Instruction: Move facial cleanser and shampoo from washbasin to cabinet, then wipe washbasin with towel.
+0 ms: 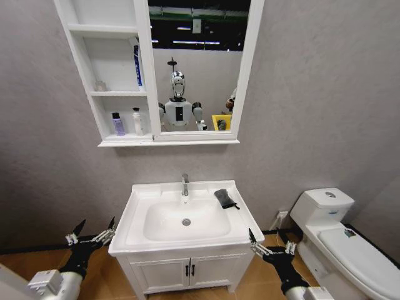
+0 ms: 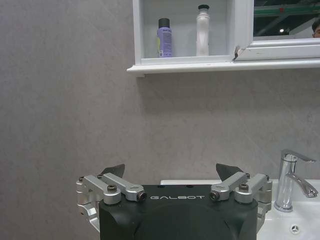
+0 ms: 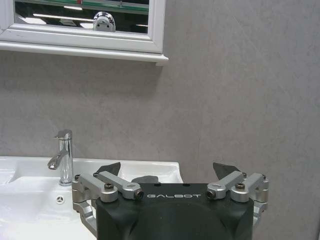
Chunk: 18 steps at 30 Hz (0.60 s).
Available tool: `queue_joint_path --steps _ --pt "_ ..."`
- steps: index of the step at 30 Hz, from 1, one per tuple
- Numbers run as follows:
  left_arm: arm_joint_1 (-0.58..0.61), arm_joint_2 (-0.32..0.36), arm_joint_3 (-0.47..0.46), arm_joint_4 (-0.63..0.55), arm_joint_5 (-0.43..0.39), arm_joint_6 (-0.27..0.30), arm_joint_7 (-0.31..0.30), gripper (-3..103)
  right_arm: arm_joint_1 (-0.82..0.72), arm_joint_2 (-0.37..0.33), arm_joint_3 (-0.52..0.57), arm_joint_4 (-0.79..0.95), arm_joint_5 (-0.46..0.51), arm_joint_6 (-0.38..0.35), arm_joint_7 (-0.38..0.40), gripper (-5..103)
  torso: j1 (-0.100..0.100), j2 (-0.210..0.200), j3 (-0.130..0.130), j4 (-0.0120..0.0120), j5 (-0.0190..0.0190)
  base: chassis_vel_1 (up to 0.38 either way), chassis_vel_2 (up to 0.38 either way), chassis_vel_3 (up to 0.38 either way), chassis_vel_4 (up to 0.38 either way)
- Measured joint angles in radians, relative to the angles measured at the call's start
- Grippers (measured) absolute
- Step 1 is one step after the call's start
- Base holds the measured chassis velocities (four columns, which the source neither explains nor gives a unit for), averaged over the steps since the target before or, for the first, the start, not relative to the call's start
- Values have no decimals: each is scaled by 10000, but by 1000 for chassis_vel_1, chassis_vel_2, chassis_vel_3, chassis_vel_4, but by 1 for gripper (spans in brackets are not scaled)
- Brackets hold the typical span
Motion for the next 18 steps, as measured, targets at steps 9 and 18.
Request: queue_joint_path --steps 9,18 --pt "0 0 0 0 0 0 0 100 17 -3 -13 -19 7 0 -1 100 0 0 0 0 0 0 0 0 0" --pt "0 0 0 0 0 0 0 100 28 -8 -19 -26 14 0 -2 100 6 -2 1 0 0 27 -27 -23 28"
